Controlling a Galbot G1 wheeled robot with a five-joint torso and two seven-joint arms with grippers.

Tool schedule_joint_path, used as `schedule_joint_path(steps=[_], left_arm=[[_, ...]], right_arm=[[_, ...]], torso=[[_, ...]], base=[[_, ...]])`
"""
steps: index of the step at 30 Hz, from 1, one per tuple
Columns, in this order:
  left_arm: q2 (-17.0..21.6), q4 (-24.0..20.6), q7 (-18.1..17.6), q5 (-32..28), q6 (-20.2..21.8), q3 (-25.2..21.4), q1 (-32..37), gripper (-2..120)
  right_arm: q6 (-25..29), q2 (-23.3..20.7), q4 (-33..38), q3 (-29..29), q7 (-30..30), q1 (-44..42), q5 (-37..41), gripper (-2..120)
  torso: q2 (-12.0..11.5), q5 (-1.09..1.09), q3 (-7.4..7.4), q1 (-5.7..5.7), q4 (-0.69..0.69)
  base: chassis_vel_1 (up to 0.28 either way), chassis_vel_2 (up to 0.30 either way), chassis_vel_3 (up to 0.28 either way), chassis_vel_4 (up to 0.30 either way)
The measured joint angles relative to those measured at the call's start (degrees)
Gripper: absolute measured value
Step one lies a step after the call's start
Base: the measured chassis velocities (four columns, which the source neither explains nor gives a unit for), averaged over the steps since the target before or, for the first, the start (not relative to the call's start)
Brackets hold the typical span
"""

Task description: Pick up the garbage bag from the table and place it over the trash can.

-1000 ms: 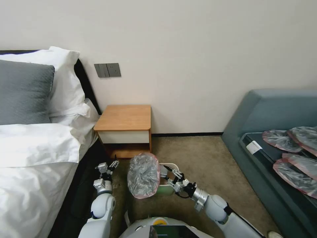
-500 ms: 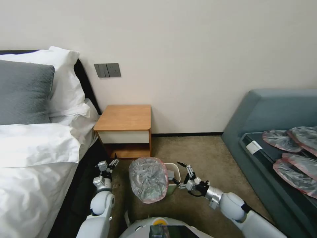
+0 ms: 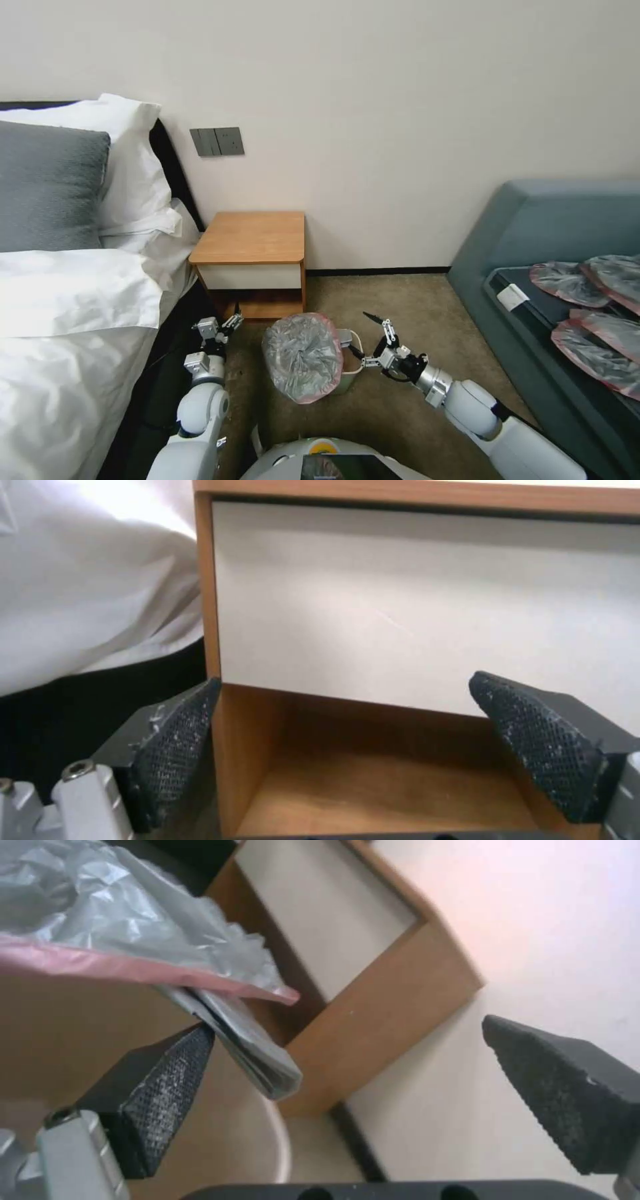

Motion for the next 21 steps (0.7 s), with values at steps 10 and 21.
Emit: schedule_joint_path(steps=[10, 21], left_arm=[[-0.1, -0.7, 0.1, 1.4, -0.3, 1.1, 1.0, 96], [1.7, -4.4, 5.8, -2.2, 4.7, 2.9, 2.1, 96]], right_arm=[[-13.8, -4.4, 4.1, 0.0, -12.8, 1.8, 14.5, 100], [-17.5, -6.0, 3.9, 9.5, -37.2, 5.0, 27.7, 100]], torso=[[0.0, -0.01, 0.0, 0.0, 0.01], [0.0, 0.0, 0.0, 0.0, 0.0]], base=[[0.0, 0.0, 0.0, 0.0], [0.0, 0.0, 0.0, 0.0]])
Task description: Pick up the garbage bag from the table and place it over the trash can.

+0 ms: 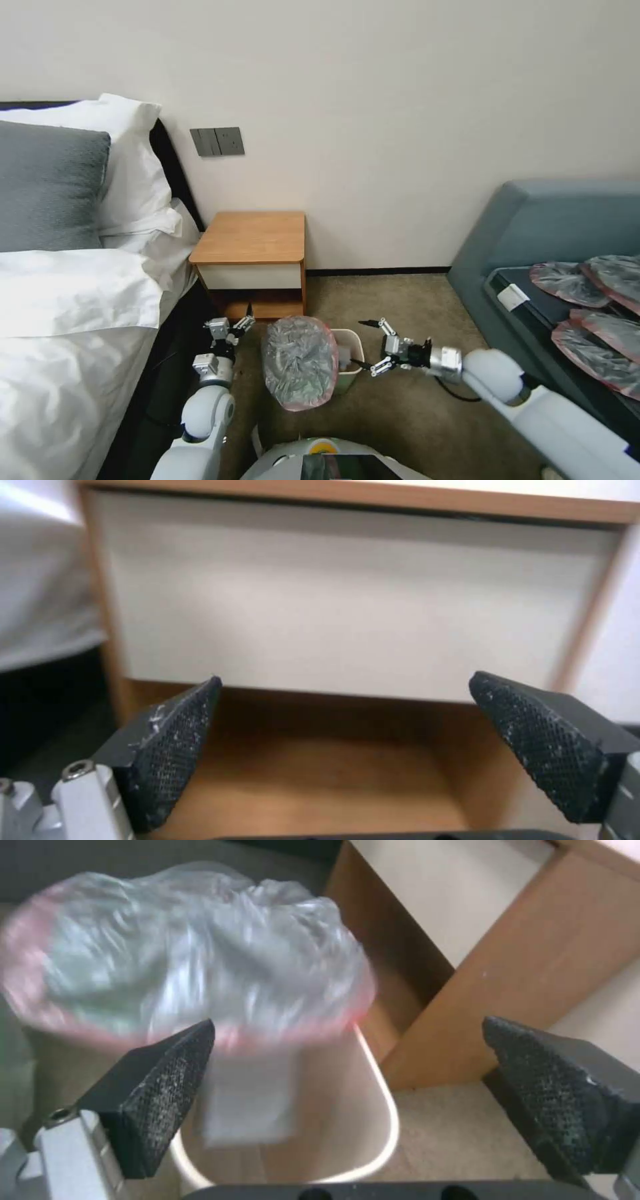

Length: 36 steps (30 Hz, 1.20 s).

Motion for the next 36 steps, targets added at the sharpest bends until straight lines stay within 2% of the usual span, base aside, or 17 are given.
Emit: schedule_joint_path(steps=[1, 3, 5, 9, 13, 16, 17, 21, 26, 32, 36], left_arm=[[0.0, 0.0, 0.0, 0.0, 0.0, 0.0, 0.0, 96], [0.8, -2.0, 3.6, -3.0, 3.5, -0.1, 0.9, 97], [1.3, -3.2, 5.9, -4.0, 5.1, -0.2, 1.5, 97], [1.7, -5.5, 8.3, -4.6, 6.7, -0.2, 2.6, 97], [2.4, -8.7, 9.0, -6.7, 8.5, -0.2, 4.1, 97], [4.5, -14.9, 8.5, -11.8, 13.6, 0.2, 6.9, 97], [4.5, -14.9, 8.5, -11.8, 13.6, 0.2, 6.9, 97], [6.5, -20.6, 5.0, -16.0, 20.2, 1.1, 10.9, 96], [6.5, -20.8, 4.4, -16.0, 21.3, 2.2, 12.9, 99], [5.4, -18.3, 4.9, -15.0, 18.3, 4.6, 14.8, 97], [4.4, -16.5, 3.5, -13.2, 17.9, 6.0, 15.1, 97]], right_arm=[[0.0, 0.0, 0.0, 0.0, 0.0, 0.0, 0.0, 100], [-0.8, 0.5, -0.2, 2.9, -5.6, 0.7, 1.4, 100], [-1.7, 1.2, -0.5, 4.8, -10.0, 1.7, 1.8, 100], [-1.7, 2.9, -0.3, 6.7, -11.6, 2.1, 1.7, 100], [-0.1, 4.5, -0.1, 7.4, -10.2, 1.4, 1.6, 100], [1.8, 6.7, -0.1, 7.9, -9.0, 0.3, 1.2, 100], [1.8, 6.7, -0.1, 7.9, -9.0, 0.3, 1.2, 100], [2.7, 8.9, 0.0, 8.4, -8.9, -0.5, 0.5, 100], [3.1, 10.1, 0.2, 8.4, -8.9, -0.9, 0.0, 100], [3.3, 11.0, 0.6, 8.6, -10.0, -1.6, -0.1, 100], [3.8, 11.3, 0.6, 9.0, -10.4, -2.1, 0.1, 100]], torso=[[0.0, 0.0, 0.0, 0.0, 0.0], [0.0, 0.0, 0.0, 0.0, 0.0], [0.0, 0.0, 0.0, 0.0, 0.0], [0.0, -0.01, 0.0, 0.0, 0.01], [0.0, -0.01, 0.0, 0.0, 0.01], [0.0, 0.01, 0.0, 0.0, 0.0], [0.0, 0.01, 0.0, 0.0, 0.0], [0.0, 0.0, 0.0, 0.0, 0.0], [0.0, -0.01, 0.0, 0.0, 0.01], [0.0, -0.01, 0.0, 0.0, 0.0], [0.0, 0.0, 0.0, 0.0, 0.01]], base=[[0.0, 0.0, 0.0, 0.0], [0.0, 0.0, 0.0, 0.0], [0.0, 0.0, 0.0, 0.0], [0.0, 0.0, 0.0, 0.0], [0.0, 0.0, 0.0, 0.0], [0.0, 0.0, 0.0, 0.0], [0.0, 0.0, 0.0, 0.0], [0.0, 0.0, 0.0, 0.0], [0.0, 0.0, 0.0, 0.0], [0.0, 0.0, 0.0, 0.0], [0.0, 0.0, 0.0, 0.0]])
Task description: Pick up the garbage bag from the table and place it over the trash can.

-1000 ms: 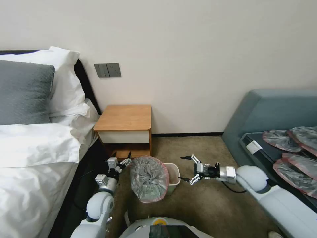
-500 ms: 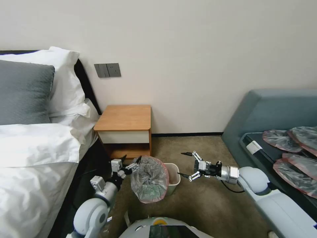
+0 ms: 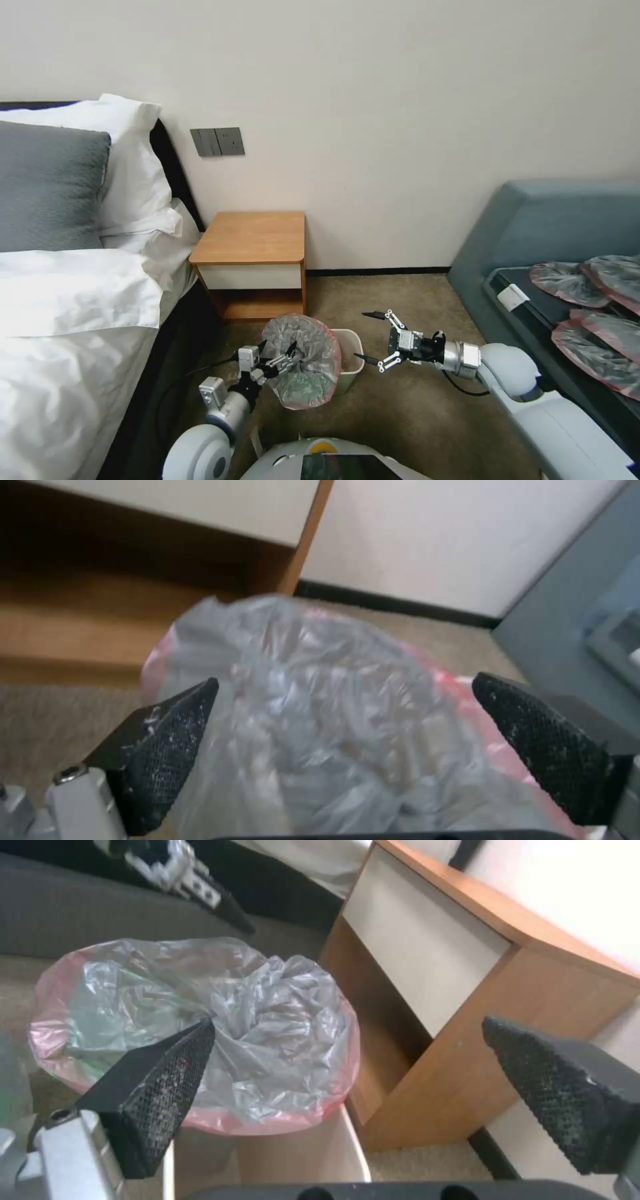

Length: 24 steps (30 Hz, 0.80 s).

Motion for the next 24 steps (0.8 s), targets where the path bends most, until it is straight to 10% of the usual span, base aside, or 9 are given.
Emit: schedule_joint_path(steps=[24], left_arm=[[-4.2, 6.7, -5.1, 3.4, 9.2, 0.2, -7.9, 93]], right_arm=[[1.4, 0.1, -0.9, -1.1, 0.0, -0.6, -0.2, 100]], torso=[[0.0, 0.0, 0.0, 0.0, 0.0]], base=[[0.0, 0.0, 0.0, 0.0]])
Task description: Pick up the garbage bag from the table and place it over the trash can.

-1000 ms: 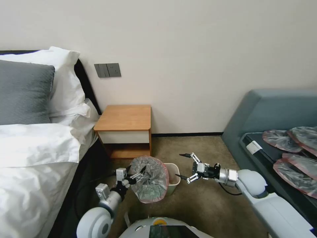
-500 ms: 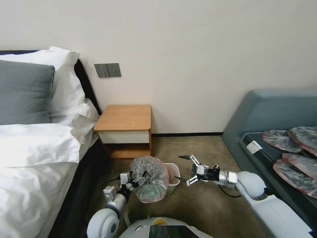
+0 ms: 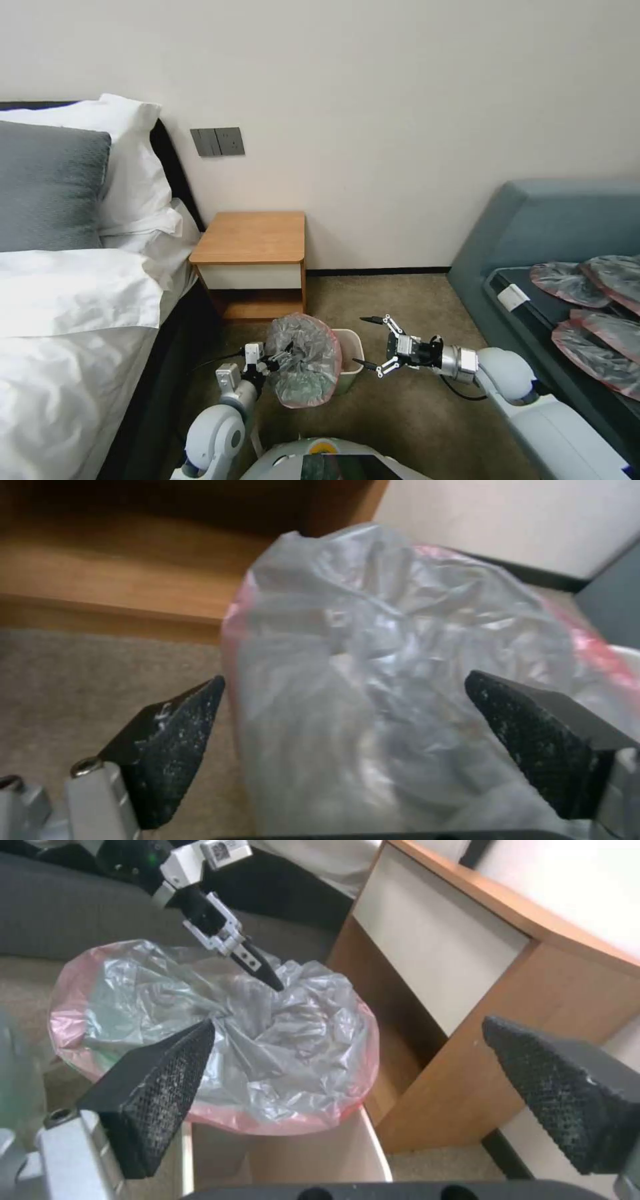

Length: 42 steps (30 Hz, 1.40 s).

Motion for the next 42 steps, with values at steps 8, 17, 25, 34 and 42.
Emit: schedule_joint_path(steps=[8, 17, 25, 34, 42], left_arm=[[-0.6, 1.4, 1.8, 1.0, 4.3, -0.6, -1.6, 80], [-1.1, 2.9, 4.5, 3.2, 5.8, -1.9, -2.3, 58], [-1.9, 3.6, 5.8, 4.9, 6.8, -1.6, -2.0, 26], [-2.2, 3.5, 5.9, 7.6, 6.4, -1.1, -0.9, 3], [-3.0, 3.0, 2.7, 10.4, 2.7, -0.2, 0.2, 3]], right_arm=[[0.3, -0.1, -0.2, -0.7, 0.4, 0.5, 0.1, 100], [0.6, -0.4, -0.3, -1.6, 0.5, 1.1, 0.3, 100], [0.9, -0.5, -0.3, -2.0, 0.7, 1.1, 0.4, 100], [1.0, -0.6, 0.1, -2.5, 1.2, 1.2, 0.4, 100], [1.5, -0.6, 1.1, -3.4, 4.8, 1.2, 0.6, 100]], torso=[[0.0, 0.0, 0.0, 0.0, 0.0], [0.0, 0.0, 0.0, 0.0, 0.01], [0.0, -0.01, 0.0, 0.0, 0.01], [0.0, -0.01, 0.0, 0.0, 0.0], [0.0, -0.01, 0.0, 0.0, 0.0]], base=[[0.0, 0.0, 0.0, 0.0], [0.0, 0.0, 0.0, 0.0], [0.0, 0.0, 0.0, 0.0], [0.0, 0.0, 0.0, 0.0], [0.0, 0.0, 0.0, 0.0]])
